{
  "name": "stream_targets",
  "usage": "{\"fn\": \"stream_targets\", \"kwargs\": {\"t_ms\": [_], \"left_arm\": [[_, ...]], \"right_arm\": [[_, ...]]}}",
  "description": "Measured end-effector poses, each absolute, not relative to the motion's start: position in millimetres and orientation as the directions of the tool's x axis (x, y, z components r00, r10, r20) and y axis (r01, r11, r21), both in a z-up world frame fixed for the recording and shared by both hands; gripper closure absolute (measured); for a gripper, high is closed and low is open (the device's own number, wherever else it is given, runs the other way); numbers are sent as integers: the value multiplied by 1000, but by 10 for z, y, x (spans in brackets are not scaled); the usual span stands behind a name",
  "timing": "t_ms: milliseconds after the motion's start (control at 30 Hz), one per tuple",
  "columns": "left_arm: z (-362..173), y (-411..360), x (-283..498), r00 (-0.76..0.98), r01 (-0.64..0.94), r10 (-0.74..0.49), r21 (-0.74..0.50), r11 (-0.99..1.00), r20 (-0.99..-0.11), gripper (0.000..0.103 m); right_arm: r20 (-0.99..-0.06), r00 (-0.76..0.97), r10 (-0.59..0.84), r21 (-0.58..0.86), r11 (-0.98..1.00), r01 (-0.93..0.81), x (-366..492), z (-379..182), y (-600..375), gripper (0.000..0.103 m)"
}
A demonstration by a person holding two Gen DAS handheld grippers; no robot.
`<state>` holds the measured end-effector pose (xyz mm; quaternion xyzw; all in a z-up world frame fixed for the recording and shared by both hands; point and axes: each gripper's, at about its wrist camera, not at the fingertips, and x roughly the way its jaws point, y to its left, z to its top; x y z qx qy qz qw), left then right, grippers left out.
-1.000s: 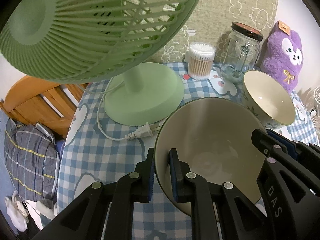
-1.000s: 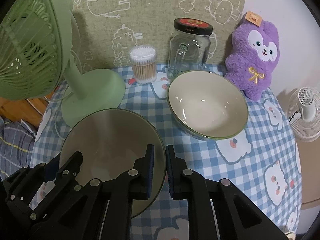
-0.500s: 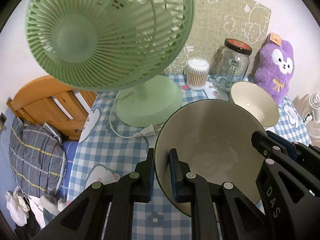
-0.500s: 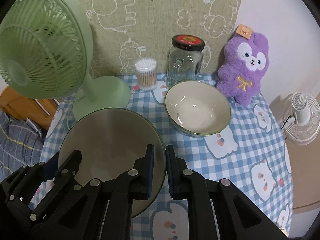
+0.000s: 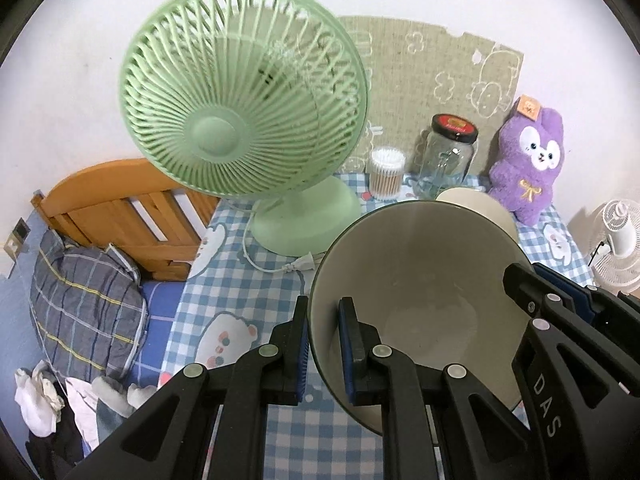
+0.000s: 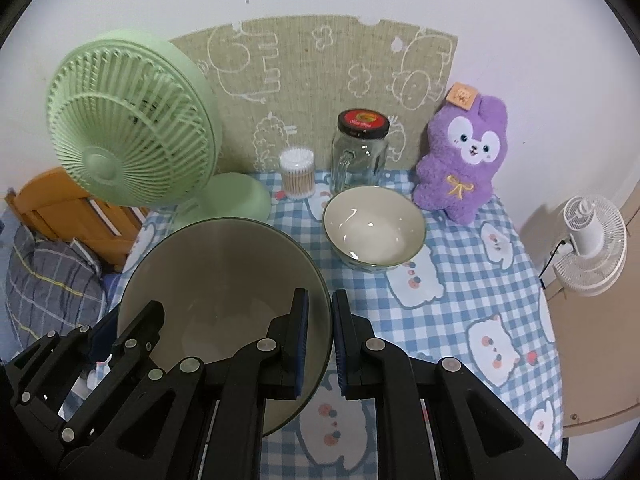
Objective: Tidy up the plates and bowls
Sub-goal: 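Lift the bowl and carry it over the first cream bowl with both grippers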
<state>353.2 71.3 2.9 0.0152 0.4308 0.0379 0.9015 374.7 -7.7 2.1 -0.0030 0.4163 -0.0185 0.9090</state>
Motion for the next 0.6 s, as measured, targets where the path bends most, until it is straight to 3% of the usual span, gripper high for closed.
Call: {"fn": "stream_targets", "kwargs": {"t_ms": [600], "left_arm": [[493, 510, 2702, 655, -109, 118, 61, 992, -746, 92]], "right_arm": [[-730, 683, -1, -23, 999, -24, 2880, 479, -242, 88]]}}
